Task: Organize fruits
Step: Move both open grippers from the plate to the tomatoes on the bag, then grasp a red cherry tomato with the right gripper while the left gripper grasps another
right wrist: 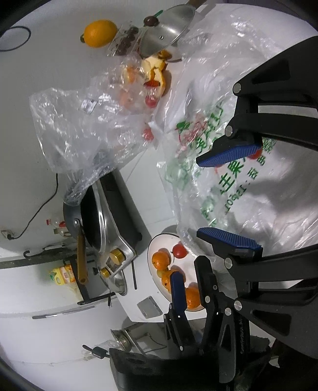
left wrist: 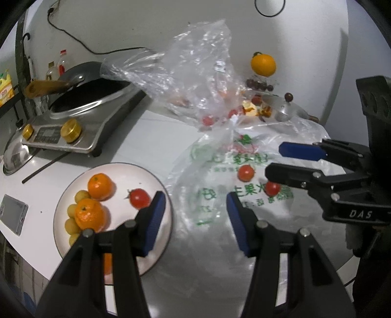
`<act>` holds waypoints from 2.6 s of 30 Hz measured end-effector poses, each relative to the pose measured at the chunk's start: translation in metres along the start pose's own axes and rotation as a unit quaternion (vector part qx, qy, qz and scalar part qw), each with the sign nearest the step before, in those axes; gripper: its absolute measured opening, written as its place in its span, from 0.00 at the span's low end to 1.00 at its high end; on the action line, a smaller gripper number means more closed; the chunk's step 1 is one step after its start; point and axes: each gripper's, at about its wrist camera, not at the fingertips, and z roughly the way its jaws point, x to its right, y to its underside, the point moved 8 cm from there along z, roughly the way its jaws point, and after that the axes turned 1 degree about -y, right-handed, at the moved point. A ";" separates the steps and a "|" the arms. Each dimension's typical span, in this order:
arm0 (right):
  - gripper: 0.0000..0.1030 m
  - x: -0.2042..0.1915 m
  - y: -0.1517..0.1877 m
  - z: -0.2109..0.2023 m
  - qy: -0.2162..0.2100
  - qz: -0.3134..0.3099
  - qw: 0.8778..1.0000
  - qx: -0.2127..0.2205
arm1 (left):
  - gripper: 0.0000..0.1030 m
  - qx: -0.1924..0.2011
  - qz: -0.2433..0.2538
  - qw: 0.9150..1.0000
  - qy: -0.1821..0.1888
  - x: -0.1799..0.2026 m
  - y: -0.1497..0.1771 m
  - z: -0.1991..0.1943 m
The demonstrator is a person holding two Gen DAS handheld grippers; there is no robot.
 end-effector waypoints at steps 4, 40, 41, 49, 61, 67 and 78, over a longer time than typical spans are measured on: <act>0.53 0.010 0.008 -0.007 0.008 0.004 1.000 -0.002 | 0.52 -0.001 0.009 1.000 0.005 0.015 -0.001 0.000; 0.34 0.058 0.065 0.044 0.019 0.041 0.993 -0.106 | 0.52 -0.024 0.073 0.997 0.006 0.062 -0.002 0.056; 0.30 0.059 0.065 0.044 0.020 0.041 0.993 -0.108 | 0.52 -0.026 0.074 0.997 0.008 0.063 -0.002 0.057; 0.29 0.067 0.064 0.038 0.025 0.041 0.994 -0.098 | 0.52 -0.028 0.096 0.995 0.020 0.078 -0.011 0.073; 0.29 0.091 0.061 0.028 0.024 0.060 0.995 -0.076 | 0.52 -0.052 0.141 0.988 0.014 0.097 -0.016 0.110; 0.29 0.088 0.061 0.025 0.010 0.059 0.996 -0.068 | 0.51 -0.058 0.148 0.987 0.012 0.099 -0.018 0.125; 0.29 0.093 0.060 0.025 0.011 0.063 0.996 -0.068 | 0.32 -0.071 0.147 0.986 0.031 0.100 -0.015 0.137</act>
